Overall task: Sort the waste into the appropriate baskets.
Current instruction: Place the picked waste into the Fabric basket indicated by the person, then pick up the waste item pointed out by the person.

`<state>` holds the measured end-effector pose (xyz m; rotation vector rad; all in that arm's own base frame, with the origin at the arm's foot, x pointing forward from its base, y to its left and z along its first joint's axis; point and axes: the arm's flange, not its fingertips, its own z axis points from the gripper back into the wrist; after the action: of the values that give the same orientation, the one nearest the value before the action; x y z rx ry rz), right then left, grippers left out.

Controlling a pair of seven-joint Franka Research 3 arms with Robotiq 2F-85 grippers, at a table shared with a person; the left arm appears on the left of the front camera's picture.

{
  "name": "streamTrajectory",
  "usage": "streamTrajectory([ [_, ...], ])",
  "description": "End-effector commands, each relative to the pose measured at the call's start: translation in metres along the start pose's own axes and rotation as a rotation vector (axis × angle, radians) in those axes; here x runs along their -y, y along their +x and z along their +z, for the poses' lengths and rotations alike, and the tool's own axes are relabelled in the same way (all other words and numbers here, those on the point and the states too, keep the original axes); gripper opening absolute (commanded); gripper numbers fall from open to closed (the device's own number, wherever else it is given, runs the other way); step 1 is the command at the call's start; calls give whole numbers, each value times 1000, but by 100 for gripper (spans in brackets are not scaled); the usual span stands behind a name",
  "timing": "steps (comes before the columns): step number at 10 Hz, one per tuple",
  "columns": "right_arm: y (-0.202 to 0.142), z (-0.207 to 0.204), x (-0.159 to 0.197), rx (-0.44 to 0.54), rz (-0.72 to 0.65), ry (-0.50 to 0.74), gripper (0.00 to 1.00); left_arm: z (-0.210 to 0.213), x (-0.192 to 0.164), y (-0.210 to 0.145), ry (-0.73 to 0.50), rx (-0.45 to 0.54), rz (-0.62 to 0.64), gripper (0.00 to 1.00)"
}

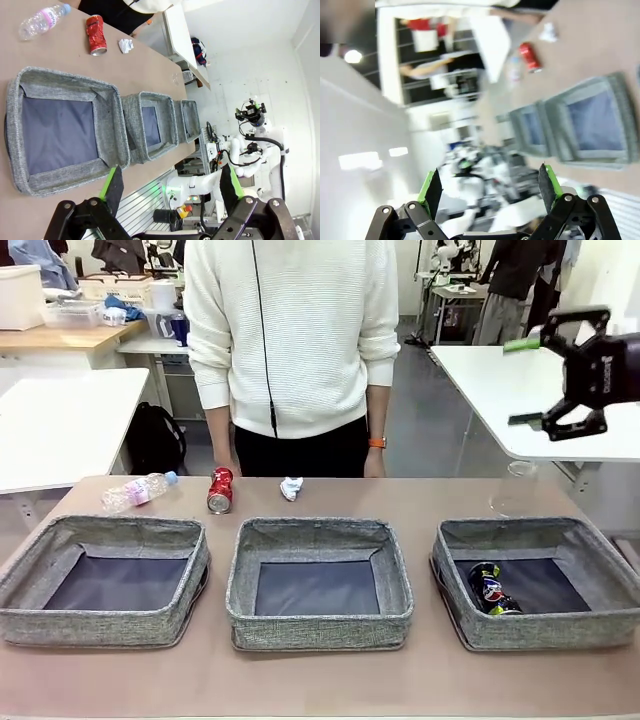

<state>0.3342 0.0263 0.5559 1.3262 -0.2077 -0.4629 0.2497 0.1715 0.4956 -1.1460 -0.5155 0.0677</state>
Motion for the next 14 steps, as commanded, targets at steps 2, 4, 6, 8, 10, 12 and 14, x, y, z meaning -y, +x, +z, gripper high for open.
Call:
streamTrajectory([
  [2, -4, -3, -3, 22, 91, -129, 100, -1, 1, 1, -19, 8, -22, 100],
  [4, -4, -3, -3, 22, 91, -129, 100, -1, 1, 1, -19, 8, -22, 100],
  [6, -4, -3, -3, 22, 91, -129, 100, -1, 1, 1, -19, 8, -22, 100],
  [8, -4, -3, -3, 22, 91, -129, 100, -1, 1, 1, -19, 8, -22, 100],
  [10, -4, -3, -3, 22, 91, -129, 100, -1, 1, 1, -19, 8, -22, 100],
  [12, -4, -3, -3, 22, 91, -129, 100, -1, 1, 1, -19, 8, -22, 100],
  [14, -4, -3, -3, 22, 91, -129, 100, -1, 1, 1, -19, 8, -22, 100],
])
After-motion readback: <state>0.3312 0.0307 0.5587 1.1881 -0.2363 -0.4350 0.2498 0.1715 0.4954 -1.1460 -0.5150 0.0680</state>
